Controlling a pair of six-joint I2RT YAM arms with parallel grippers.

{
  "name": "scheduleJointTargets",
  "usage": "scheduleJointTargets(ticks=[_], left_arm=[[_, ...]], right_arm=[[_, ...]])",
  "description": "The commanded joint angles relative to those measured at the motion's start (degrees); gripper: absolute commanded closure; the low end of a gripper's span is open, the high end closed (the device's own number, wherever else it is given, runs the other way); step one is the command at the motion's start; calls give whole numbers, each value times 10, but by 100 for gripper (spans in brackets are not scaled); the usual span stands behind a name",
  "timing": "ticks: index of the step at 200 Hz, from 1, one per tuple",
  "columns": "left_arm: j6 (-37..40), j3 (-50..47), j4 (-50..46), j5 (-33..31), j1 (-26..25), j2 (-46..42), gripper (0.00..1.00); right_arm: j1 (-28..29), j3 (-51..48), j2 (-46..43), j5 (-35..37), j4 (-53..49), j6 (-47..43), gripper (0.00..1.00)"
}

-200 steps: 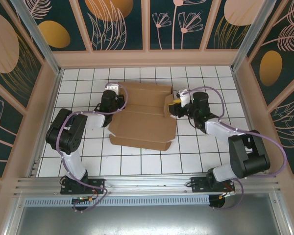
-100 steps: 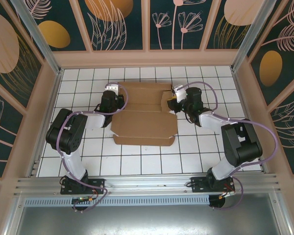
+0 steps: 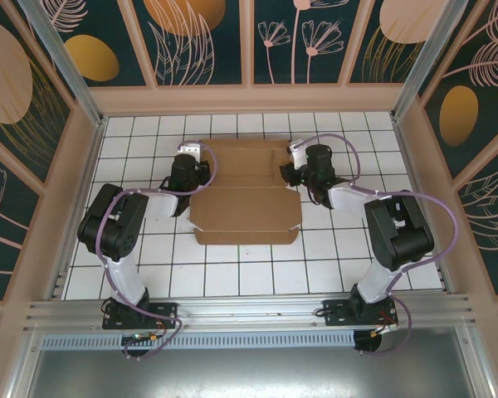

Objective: Fold the paper box

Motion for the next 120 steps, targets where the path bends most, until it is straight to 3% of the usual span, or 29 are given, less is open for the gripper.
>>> scheduleJointTargets(ticks=[1,32,79,101,120], left_arm=[[-1,-5,32,22,-5,2,100],[-3,-6,36,26,-5,4,100],[-2,-8,38,26,-5,5,100],[-2,-9,39,26,-5,5,100],[-2,-9,40,27,-5,6,100]], right_arm=[[14,28,20,19,17,9,71],[32,41,43,66,26,35,77],[51,46,68,117,48,60,98],[53,51,76,125,54,66,98],[55,57,83,131,63,66,88]])
